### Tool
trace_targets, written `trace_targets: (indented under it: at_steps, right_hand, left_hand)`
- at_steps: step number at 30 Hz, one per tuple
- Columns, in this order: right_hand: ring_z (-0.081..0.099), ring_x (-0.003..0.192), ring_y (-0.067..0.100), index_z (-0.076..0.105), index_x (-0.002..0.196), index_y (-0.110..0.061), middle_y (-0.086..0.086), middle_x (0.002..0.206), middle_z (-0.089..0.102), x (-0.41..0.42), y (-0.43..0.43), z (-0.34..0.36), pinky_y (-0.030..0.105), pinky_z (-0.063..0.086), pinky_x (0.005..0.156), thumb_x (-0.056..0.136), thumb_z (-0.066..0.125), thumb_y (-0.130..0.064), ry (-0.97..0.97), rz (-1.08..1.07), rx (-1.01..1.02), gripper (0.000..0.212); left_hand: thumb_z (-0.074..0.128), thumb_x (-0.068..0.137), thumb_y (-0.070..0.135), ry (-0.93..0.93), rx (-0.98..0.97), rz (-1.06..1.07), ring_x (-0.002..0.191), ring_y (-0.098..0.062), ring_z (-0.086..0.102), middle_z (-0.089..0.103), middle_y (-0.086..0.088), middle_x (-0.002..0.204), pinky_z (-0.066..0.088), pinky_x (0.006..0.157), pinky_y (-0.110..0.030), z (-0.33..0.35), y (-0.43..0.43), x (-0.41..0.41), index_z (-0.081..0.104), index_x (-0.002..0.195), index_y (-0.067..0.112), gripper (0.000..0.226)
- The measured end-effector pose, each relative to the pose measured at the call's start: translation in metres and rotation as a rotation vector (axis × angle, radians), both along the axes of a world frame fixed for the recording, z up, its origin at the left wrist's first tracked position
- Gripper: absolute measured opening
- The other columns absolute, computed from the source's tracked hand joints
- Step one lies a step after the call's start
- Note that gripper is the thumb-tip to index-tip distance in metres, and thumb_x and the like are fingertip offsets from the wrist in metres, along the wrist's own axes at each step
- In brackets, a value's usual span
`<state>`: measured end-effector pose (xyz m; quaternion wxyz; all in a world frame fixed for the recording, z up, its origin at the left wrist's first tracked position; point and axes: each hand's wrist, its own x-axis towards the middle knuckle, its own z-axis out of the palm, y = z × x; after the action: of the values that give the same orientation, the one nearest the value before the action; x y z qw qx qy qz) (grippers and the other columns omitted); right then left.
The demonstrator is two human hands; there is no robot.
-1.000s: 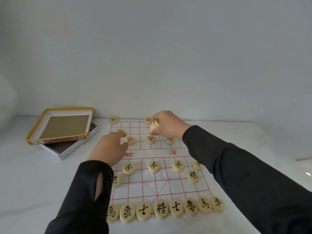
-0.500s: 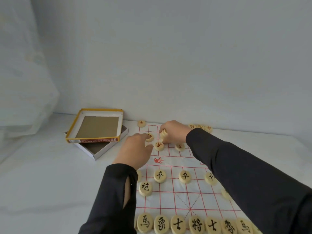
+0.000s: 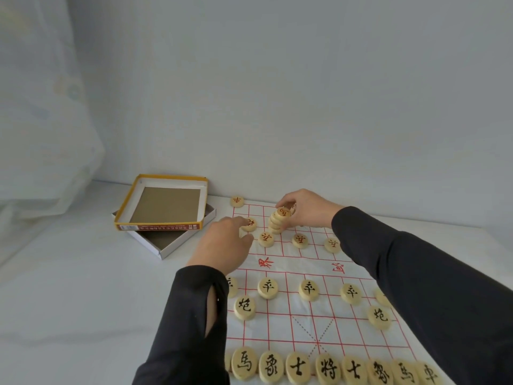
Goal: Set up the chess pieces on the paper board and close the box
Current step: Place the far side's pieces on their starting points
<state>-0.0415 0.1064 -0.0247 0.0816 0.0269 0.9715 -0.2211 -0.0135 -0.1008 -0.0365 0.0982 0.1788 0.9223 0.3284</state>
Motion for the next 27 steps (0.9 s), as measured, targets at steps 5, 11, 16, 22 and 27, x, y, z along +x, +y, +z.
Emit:
trace_targets:
  at_steps: [5,11,16,22,27]
  right_hand:
    - [0.057,0.098,0.014,0.064,0.112,-0.017,-0.002,0.107,0.062,0.001,0.0,-0.005,0.025,0.047,0.083,0.074,0.078,-0.029,0.059,-0.059,-0.056,0.042]
    - [0.058,0.096,0.014,0.066,0.11,-0.016,-0.001,0.104,0.063,0.002,-0.004,-0.005,0.024,0.047,0.081,0.077,0.076,-0.024,0.104,-0.068,-0.091,0.035]
    - [0.059,0.095,0.012,0.067,0.109,-0.014,-0.002,0.102,0.064,0.0,-0.003,0.001,0.022,0.048,0.082,0.078,0.075,-0.019,0.113,-0.069,-0.125,0.032]
    - [0.056,0.092,0.01,0.068,0.108,-0.014,-0.005,0.094,0.061,-0.018,-0.005,0.016,0.02,0.045,0.078,0.078,0.075,-0.015,0.203,-0.116,-0.248,0.031]
    - [0.057,0.095,0.013,0.066,0.11,-0.012,0.0,0.102,0.062,-0.044,-0.022,0.01,0.022,0.044,0.08,0.079,0.073,-0.014,0.184,-0.088,-0.142,0.032]
  left_hand:
    - [0.044,0.096,0.027,-0.036,-0.011,-0.019,0.119,-0.016,0.048,0.044,0.001,0.139,0.036,0.088,-0.022,-0.004,0.004,0.002,0.042,0.136,0.026,0.04]
    - [0.044,0.096,0.027,-0.03,0.012,-0.014,0.115,-0.014,0.049,0.044,0.001,0.14,0.033,0.083,-0.019,-0.005,0.004,0.001,0.042,0.137,0.026,0.041]
    - [0.044,0.097,0.027,-0.048,0.007,-0.018,0.119,-0.016,0.047,0.044,0.001,0.14,0.031,0.084,-0.019,-0.007,0.004,0.001,0.042,0.137,0.026,0.04]
    - [0.044,0.096,0.025,-0.085,0.031,-0.026,0.126,-0.016,0.042,0.042,0.001,0.141,0.035,0.099,-0.026,-0.011,0.008,0.001,0.042,0.137,0.026,0.041]
    - [0.045,0.096,0.024,-0.063,0.063,-0.003,0.125,-0.016,0.043,0.044,0.001,0.139,0.037,0.098,-0.025,-0.013,0.008,-0.003,0.043,0.137,0.026,0.041]
